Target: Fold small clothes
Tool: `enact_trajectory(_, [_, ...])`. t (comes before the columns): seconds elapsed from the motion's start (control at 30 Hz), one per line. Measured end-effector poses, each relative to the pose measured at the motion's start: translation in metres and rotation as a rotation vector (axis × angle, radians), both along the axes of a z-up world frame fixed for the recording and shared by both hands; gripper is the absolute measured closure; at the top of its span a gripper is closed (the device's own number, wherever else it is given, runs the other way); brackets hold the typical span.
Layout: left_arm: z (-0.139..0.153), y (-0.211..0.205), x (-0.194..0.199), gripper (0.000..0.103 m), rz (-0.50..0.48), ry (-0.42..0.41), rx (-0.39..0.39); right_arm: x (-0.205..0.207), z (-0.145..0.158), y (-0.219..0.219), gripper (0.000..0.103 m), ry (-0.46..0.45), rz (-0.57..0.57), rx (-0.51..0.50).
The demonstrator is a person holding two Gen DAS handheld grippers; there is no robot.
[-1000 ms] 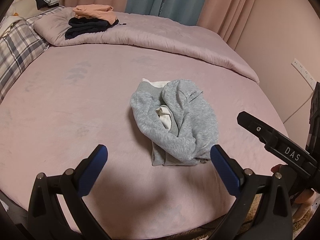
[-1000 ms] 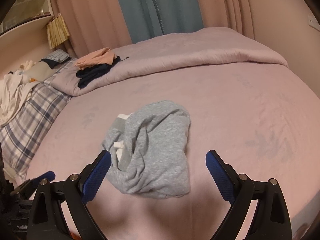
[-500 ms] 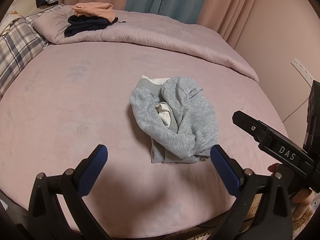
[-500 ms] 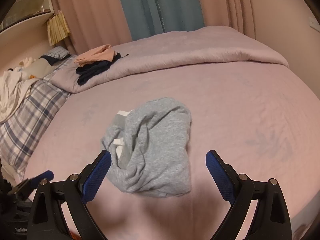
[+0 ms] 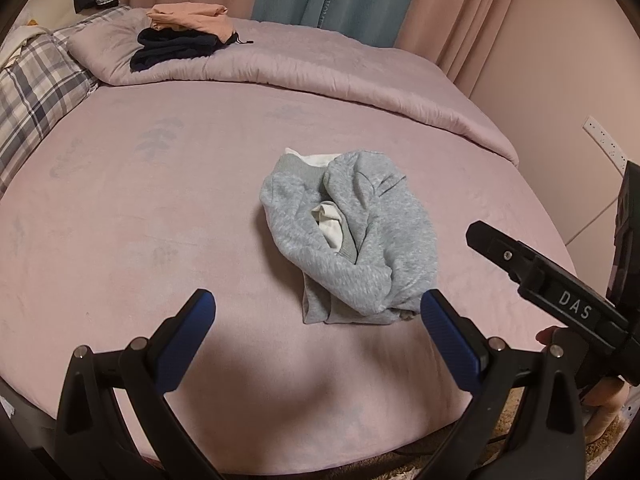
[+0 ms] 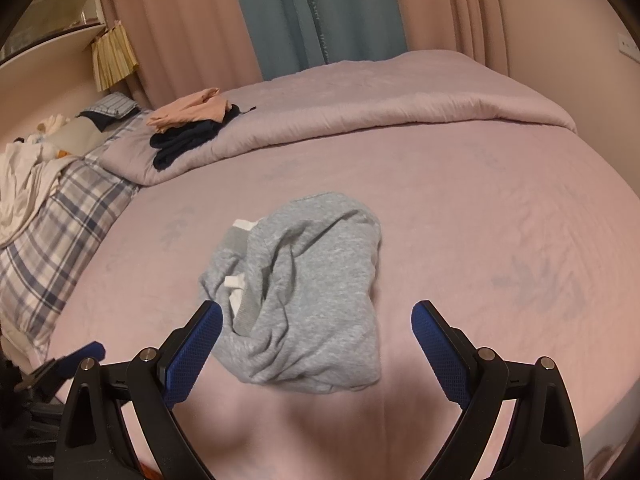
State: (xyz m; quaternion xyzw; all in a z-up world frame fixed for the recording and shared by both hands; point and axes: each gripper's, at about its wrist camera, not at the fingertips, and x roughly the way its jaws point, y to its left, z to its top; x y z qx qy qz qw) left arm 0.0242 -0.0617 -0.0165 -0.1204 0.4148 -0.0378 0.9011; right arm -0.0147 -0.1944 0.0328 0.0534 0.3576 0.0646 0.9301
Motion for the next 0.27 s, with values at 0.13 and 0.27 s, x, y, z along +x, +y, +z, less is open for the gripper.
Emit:
enact_trajectory(0.13, [0.0013, -0.0005, -0.0009, 0.000, -0.004, -0.003, 0.001, 0.0000, -0.0002, -0.0003, 0.008, -0.004, -0.002, -0.007])
enact_trajectory(0.27, [0.0017, 0.0000, -0.0030, 0.000, -0.005, -0.008, -0.001, 0.0008, 0.0000, -0.0006, 0.008, -0.005, -0.003, -0.005])
